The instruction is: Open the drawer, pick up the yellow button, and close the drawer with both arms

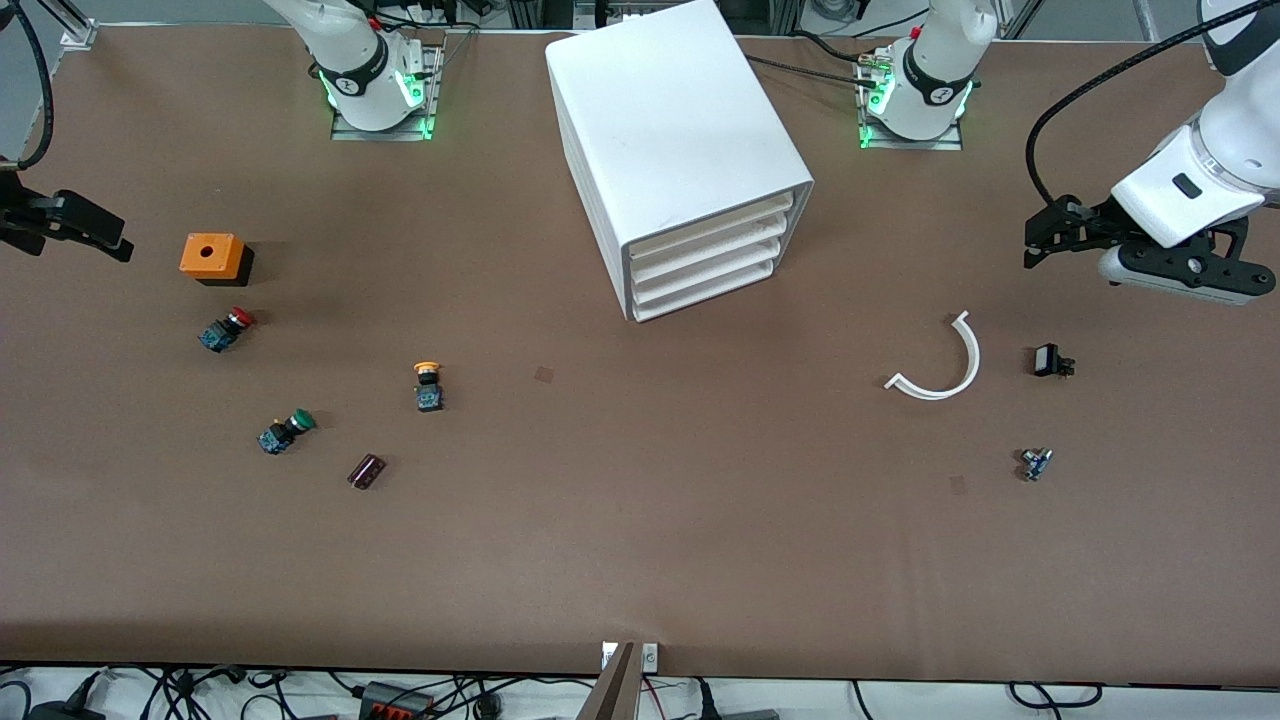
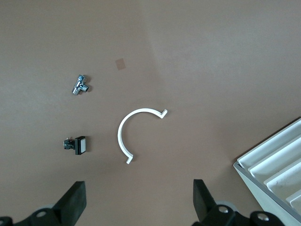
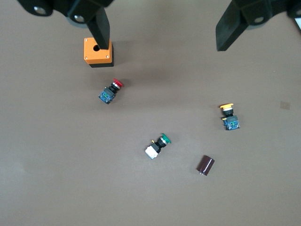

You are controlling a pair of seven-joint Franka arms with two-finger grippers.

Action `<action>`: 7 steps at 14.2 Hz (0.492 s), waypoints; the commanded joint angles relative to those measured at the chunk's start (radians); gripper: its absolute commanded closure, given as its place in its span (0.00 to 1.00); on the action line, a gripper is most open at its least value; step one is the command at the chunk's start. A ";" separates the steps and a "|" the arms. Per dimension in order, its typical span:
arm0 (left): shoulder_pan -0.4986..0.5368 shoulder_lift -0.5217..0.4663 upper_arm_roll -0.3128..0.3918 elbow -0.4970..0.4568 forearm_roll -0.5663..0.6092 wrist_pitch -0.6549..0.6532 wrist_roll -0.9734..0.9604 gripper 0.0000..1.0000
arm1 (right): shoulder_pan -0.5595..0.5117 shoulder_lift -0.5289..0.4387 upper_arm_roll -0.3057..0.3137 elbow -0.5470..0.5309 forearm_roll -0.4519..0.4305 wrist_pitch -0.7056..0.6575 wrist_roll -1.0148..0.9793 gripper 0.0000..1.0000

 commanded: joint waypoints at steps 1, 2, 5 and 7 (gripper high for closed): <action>-0.006 0.010 0.000 0.030 0.022 -0.031 0.012 0.00 | -0.002 -0.022 0.005 -0.026 -0.009 0.008 -0.013 0.00; -0.006 0.010 0.000 0.030 0.022 -0.032 0.012 0.00 | -0.002 -0.022 0.005 -0.028 -0.009 0.008 -0.013 0.00; -0.006 0.010 0.000 0.030 0.022 -0.035 0.012 0.00 | -0.001 -0.022 0.005 -0.026 -0.009 0.010 -0.013 0.00; -0.006 0.010 0.000 0.030 0.022 -0.035 0.012 0.00 | -0.001 -0.024 0.006 -0.026 -0.009 0.008 -0.013 0.00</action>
